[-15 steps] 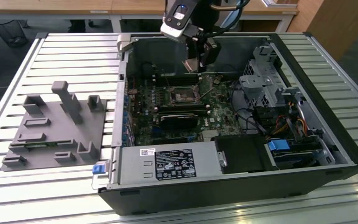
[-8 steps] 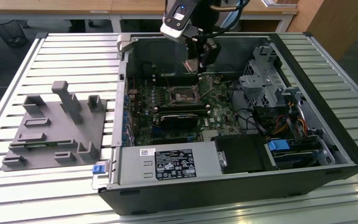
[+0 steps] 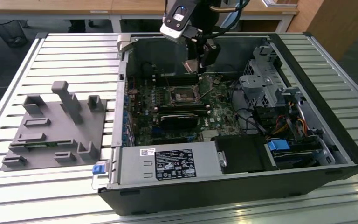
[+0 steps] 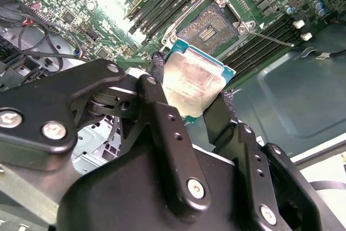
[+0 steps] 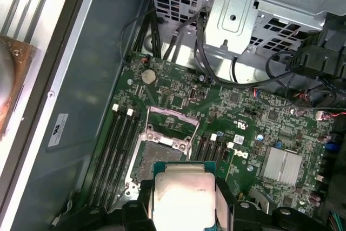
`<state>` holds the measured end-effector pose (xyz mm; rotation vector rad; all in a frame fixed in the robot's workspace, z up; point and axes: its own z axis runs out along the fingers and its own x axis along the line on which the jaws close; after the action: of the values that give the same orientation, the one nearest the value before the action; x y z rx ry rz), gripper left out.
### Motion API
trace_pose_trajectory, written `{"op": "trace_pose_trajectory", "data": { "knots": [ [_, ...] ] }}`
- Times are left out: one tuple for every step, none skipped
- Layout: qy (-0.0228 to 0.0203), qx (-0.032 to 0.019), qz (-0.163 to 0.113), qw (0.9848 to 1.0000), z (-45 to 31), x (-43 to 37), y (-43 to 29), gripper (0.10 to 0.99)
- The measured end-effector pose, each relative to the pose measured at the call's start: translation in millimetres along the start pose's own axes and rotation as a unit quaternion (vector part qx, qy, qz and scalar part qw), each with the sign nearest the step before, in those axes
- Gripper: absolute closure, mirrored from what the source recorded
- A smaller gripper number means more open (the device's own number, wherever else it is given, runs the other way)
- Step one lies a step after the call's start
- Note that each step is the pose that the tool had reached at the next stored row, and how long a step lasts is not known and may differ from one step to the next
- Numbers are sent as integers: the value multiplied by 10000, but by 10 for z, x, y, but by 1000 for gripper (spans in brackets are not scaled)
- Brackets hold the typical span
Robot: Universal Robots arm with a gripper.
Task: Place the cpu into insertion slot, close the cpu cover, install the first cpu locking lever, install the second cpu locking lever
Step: 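Place the cpu into insertion slot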
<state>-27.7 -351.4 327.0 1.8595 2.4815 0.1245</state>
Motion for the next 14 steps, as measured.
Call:
{"op": "trace_pose_trajectory", "data": {
  "knots": [
    [0, 0, 4, 10000, 2, 0, 0, 545],
    [-1, 0, 9, 10000, 4, 0, 0, 545],
    [-1, 0, 13, 10000, 6, 0, -1, 545],
    [-2, 0, 18, 10000, 8, 0, -1, 545],
    [-2, 0, 23, 10000, 10, 0, -1, 545],
    [-2, 0, 27, 10000, 13, 0, -1, 545],
    [-3, 0, 31, 10000, 16, 0, -1, 545],
    [-3, -1, 36, 10000, 19, 0, -2, 545],
    [-3, -1, 41, 10000, 24, 0, -2, 545],
    [-5, -1, 48, 10000, 30, -1, -3, 545],
    [-7, 0, 56, 10000, 36, 0, -3, 545],
    [-9, 0, 69, 10000, 42, 0, -4, 545],
    [-10, 0, 85, 10000, 46, 0, -4, 545],
    [-13, -1, 115, 9999, 50, 1, -5, 545]
  ]
}}
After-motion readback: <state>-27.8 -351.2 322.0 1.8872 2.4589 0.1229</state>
